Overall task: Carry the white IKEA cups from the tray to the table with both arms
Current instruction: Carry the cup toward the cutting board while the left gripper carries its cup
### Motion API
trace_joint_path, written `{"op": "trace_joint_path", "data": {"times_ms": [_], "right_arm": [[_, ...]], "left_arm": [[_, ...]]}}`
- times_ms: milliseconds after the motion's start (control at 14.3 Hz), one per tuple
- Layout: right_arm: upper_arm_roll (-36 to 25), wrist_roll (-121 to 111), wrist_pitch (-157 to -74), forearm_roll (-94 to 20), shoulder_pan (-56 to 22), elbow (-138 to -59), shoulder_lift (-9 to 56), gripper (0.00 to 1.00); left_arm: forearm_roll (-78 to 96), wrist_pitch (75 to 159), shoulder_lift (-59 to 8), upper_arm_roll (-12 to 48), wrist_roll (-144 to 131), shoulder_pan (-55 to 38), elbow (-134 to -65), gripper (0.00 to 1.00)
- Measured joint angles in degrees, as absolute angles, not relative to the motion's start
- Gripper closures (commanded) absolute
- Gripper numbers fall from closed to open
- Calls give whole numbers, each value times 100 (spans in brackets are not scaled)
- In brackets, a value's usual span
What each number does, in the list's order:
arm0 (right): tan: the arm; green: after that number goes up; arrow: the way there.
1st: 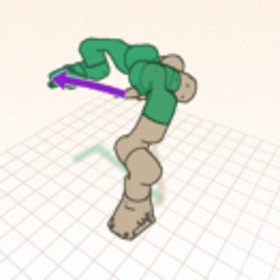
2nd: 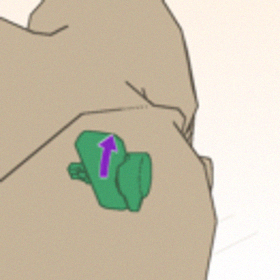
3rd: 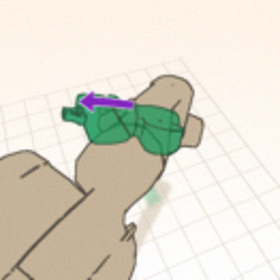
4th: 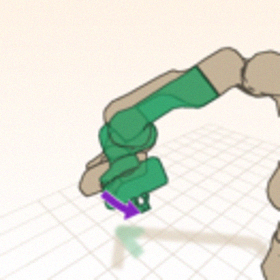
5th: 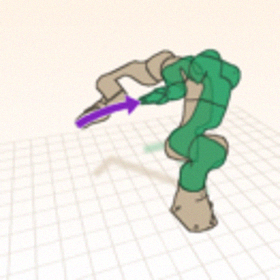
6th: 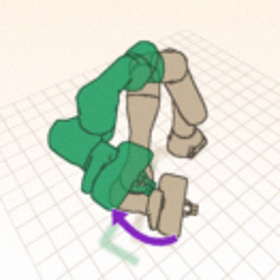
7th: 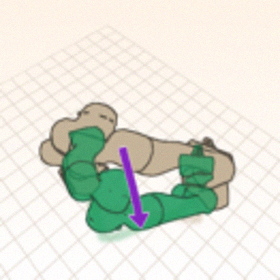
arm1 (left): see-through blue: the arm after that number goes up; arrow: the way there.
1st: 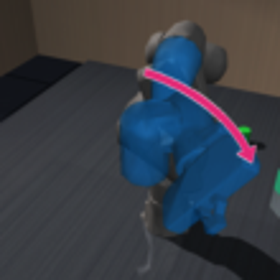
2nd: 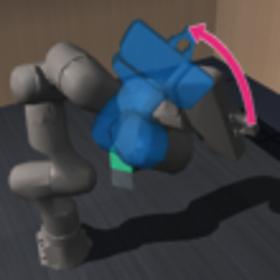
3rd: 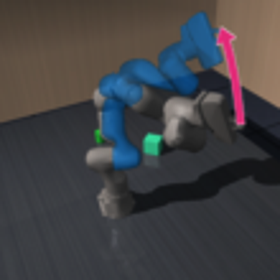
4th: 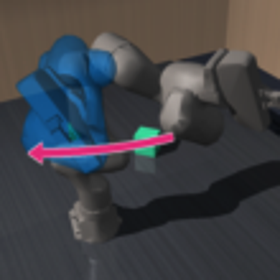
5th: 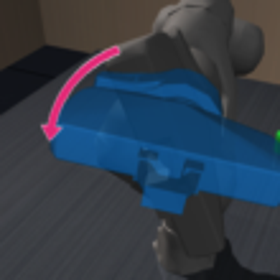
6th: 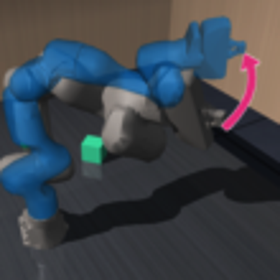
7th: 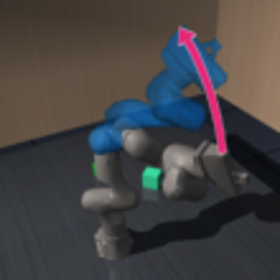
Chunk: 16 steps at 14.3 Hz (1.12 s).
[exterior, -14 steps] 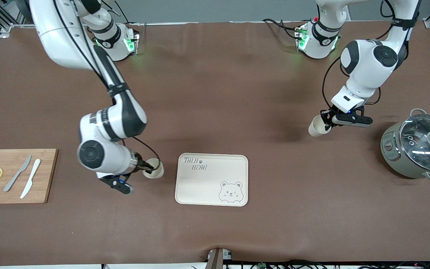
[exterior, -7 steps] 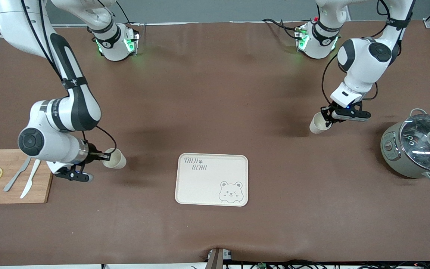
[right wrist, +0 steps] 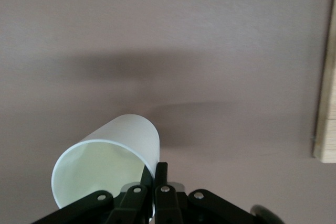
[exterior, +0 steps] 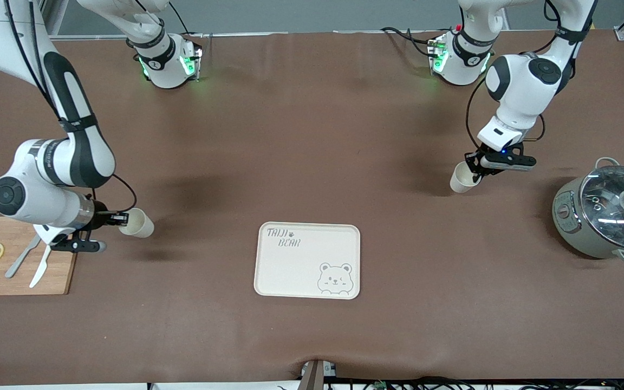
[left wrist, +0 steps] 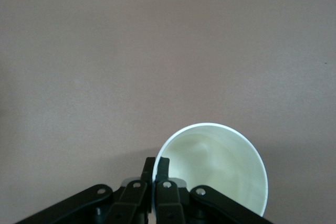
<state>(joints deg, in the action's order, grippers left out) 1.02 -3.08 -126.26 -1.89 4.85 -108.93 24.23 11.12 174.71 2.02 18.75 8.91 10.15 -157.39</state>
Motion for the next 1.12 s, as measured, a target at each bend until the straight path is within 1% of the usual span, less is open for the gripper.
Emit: {"op": "trace_joint_path", "data": {"times_ms": [210,350,560,911,981,1051,1121], "right_arm": [[103,-554,-12815,-115,664,-11070,2417,100],[102,-616,-12826,-100,722,-11117,2414,100],[102,-685,-12885,-63,840,-11236,2409,100],[103,-741,-13012,-15,946,-11415,2409,100],[103,-741,-13012,-14,958,-11419,2409,86],[103,-741,-13012,-13,970,-11423,2409,45],[103,-740,-13012,-13,981,-11424,2409,0]], "left_arm": [[1112,18018,-151,1893,891,1015,-15824,100],[1112,18222,-385,1926,891,1014,-15836,100],[1112,18249,-499,1933,891,1015,-15860,100],[1119,18090,-449,1933,891,1016,-15926,100],[1119,17903,-377,1934,891,1016,-15920,100],[1119,17717,-288,1934,891,1016,-15921,100],[1119,17599,-209,1934,891,1016,-15924,100]]}}
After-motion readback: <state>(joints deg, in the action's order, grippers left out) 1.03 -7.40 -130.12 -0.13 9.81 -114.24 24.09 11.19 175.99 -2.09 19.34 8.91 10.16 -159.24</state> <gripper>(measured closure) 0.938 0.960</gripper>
